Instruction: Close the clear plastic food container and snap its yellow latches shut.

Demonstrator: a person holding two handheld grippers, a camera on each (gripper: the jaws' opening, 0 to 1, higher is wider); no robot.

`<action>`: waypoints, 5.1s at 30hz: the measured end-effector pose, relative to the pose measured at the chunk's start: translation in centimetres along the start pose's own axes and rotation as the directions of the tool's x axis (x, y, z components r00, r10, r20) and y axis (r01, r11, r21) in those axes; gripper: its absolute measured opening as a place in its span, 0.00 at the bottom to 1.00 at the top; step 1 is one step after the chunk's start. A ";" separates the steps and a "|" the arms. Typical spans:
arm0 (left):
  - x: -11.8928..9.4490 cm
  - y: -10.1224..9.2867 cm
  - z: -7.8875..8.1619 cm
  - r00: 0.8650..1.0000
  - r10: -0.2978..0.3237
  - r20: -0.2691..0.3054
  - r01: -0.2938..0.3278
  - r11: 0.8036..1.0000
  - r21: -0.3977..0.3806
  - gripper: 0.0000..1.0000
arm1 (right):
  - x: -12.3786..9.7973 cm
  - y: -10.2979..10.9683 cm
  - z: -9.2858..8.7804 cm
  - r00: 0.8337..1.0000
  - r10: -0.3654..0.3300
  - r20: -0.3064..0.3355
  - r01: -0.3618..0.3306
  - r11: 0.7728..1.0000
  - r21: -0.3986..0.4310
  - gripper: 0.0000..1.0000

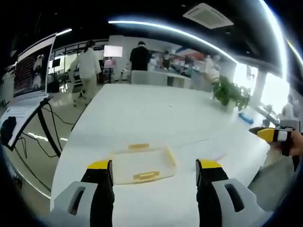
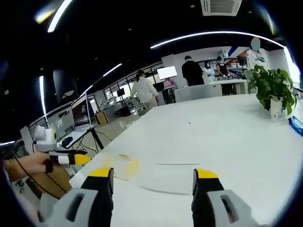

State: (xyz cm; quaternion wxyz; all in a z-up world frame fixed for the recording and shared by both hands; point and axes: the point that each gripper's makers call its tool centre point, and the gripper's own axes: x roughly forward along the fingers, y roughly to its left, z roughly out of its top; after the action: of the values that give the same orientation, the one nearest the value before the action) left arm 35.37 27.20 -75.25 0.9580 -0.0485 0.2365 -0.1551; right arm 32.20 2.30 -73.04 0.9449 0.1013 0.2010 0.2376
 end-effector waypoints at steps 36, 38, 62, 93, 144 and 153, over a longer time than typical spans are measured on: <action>5.7 3.6 -0.8 0.997 0.017 -0.071 -0.017 1.000 0.003 0.63 | 10.8 6.9 -0.9 0.985 0.162 -0.051 -0.163 0.987 -0.005 0.52; 5.8 3.8 -0.8 0.997 0.024 -0.072 -0.024 1.000 0.000 0.63 | 11.3 7.1 -1.0 0.987 0.149 -0.053 -0.150 0.989 -0.010 0.50; 7.6 7.6 -3.5 0.985 0.096 -0.144 -0.097 0.995 -0.001 0.49 | 17.3 9.1 -4.6 0.991 0.073 -0.112 -0.086 0.990 -0.112 0.25; 8.9 9.4 -6.0 0.973 0.125 -0.196 -0.124 0.992 0.019 0.12 | 19.9 7.1 -9.8 0.964 -0.041 -0.261 0.007 0.992 -0.129 0.04; 5.9 8.9 -0.8 0.968 0.207 -0.142 -0.187 0.972 0.141 0.03 | 18.0 8.0 -4.4 0.979 -0.013 -0.203 -0.017 0.989 -0.145 0.01; 5.5 7.3 0.9 0.975 0.195 -0.110 -0.176 0.970 0.165 0.03 | 16.8 7.4 -2.6 0.986 -0.030 -0.162 0.007 0.990 -0.142 0.00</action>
State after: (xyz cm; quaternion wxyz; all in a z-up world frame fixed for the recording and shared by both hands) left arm 42.45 32.38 -78.09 0.9524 0.0581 0.2869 -0.0853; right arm 41.62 17.20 -78.86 0.9322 0.0126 0.2615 0.2500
